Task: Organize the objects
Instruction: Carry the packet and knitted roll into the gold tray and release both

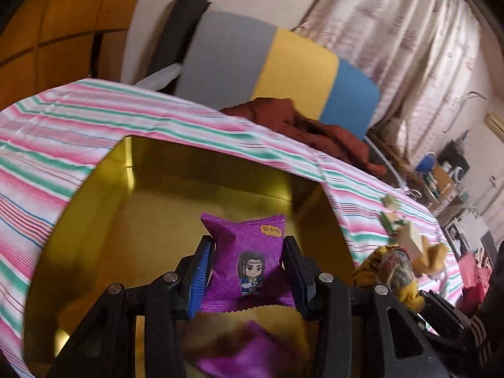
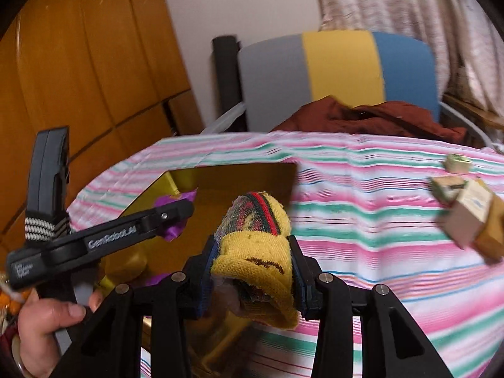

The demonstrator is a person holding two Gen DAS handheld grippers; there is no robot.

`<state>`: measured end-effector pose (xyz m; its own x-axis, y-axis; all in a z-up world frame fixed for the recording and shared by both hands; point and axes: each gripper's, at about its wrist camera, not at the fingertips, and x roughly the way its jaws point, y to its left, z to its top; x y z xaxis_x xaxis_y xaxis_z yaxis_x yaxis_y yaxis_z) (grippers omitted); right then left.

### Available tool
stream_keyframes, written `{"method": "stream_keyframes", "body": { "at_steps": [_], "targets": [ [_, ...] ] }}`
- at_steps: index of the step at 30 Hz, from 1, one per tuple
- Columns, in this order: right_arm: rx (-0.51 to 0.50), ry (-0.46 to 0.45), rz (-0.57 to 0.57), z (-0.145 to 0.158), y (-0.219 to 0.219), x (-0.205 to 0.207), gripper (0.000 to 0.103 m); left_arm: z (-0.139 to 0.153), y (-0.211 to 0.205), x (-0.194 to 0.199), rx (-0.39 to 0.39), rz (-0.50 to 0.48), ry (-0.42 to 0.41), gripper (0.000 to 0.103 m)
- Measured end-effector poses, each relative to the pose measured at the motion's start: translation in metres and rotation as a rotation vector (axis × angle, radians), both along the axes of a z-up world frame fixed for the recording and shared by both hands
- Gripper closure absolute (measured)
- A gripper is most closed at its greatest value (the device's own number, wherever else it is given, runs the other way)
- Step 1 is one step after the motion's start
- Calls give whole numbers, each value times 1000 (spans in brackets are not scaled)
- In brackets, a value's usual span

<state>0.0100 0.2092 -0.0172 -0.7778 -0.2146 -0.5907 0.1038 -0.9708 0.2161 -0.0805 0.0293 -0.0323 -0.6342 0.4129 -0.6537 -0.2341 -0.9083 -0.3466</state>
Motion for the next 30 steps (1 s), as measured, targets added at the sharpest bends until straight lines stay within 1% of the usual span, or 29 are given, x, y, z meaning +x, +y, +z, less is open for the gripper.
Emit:
{"method": "stream_keyframes", "body": {
  "at_steps": [3,4,6,8,9,10,13,14,15,23,27,30],
  "targets": [
    [9,-24,22,-6,-15,-17,56,-2,-16,-10,3,35,-6,58],
    [19,-31,15,-8,-19,-22,51,-3,-20,-14,-1,45,-5,58],
    [17,-41,10,-9,-21,-29,47,-4,-26,-19,-8,58,-7,58],
    [13,-41,-3,-8,-21,-28,34,-6,-31,-23,-5,72,-14,58],
    [8,-31,-16,-6,-20,-25,20,-7,-32,-24,-3,78,-18,58],
    [-5,-13,-26,-4,-16,-23,14,-8,-34,-24,4,88,-22,58],
    [-21,23,-52,0,-7,-9,13,-9,-37,-25,16,95,-33,55],
    [-19,26,-61,1,-5,-6,13,-9,-36,-25,10,101,-35,50],
    [-22,29,-66,2,-3,-3,12,-7,-37,-24,5,111,-32,47],
    [-84,14,-138,-3,26,17,10,7,-35,-3,10,162,16,45],
    [-95,14,-164,-4,36,22,11,12,-25,14,26,143,36,44],
    [-96,15,-176,-5,41,24,11,16,-10,26,14,103,63,41]
  ]
}}
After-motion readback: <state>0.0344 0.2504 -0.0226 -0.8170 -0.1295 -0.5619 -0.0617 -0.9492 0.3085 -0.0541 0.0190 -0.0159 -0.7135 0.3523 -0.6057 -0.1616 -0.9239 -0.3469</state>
